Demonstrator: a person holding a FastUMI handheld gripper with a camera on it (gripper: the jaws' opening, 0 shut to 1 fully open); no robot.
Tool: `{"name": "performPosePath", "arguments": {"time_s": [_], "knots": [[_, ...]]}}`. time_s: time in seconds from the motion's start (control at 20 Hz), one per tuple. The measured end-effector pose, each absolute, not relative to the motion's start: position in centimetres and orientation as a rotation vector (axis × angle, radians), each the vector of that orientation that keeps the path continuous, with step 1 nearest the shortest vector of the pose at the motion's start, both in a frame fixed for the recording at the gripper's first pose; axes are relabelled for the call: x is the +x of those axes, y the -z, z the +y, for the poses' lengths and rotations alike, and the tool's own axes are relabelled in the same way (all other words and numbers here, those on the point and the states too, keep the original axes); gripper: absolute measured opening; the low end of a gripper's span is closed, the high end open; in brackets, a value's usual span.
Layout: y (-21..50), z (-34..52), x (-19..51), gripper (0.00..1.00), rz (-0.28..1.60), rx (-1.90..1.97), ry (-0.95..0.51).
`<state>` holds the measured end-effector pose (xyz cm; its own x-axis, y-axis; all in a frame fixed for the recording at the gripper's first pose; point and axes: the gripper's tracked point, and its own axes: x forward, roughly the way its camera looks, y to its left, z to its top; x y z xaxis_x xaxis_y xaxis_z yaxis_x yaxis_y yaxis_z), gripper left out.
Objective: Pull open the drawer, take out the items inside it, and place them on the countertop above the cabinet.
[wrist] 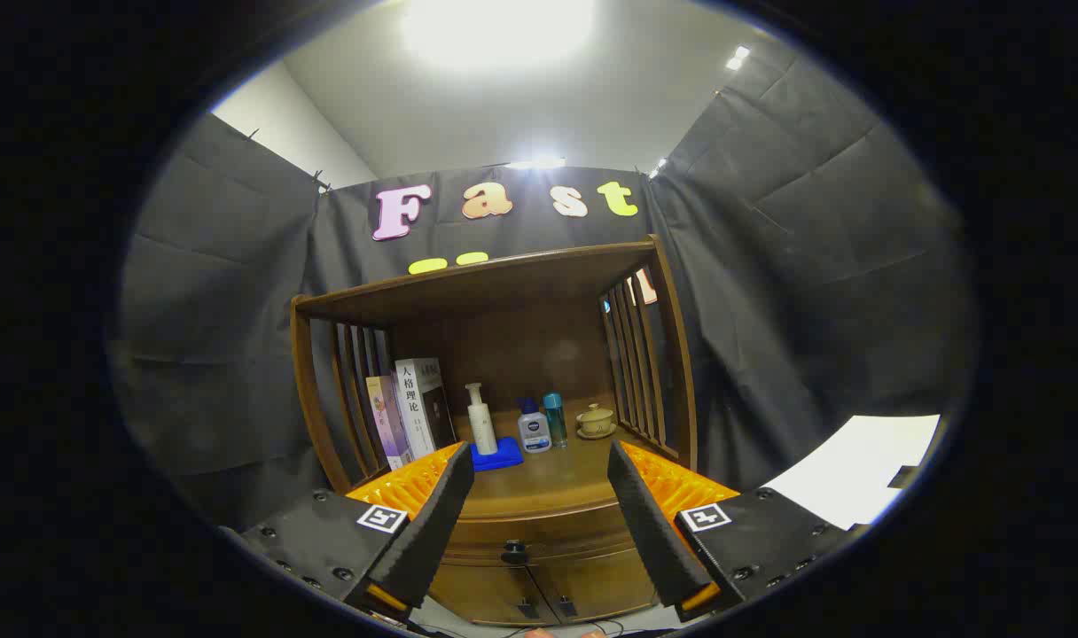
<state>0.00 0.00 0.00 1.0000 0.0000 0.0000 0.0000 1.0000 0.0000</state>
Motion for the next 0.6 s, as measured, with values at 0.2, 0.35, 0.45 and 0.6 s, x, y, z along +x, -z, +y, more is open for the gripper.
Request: {"name": "performPosePath", "arguments": {"time_s": [0.2, 0.35, 0.45, 0.6], "knots": [[0.9, -0.5, 0.3, 0.96, 0.008, -0.031, 0.010], [1.6, -0.6, 0.9, 0.96, 0.018, -0.022, 0.006], [1.9, -0.6, 1.0, 0.96, 0.022, -0.015, 0.002], [2.4, -0.5, 1.3, 0.96, 0.023, -0.010, -0.007]]}}
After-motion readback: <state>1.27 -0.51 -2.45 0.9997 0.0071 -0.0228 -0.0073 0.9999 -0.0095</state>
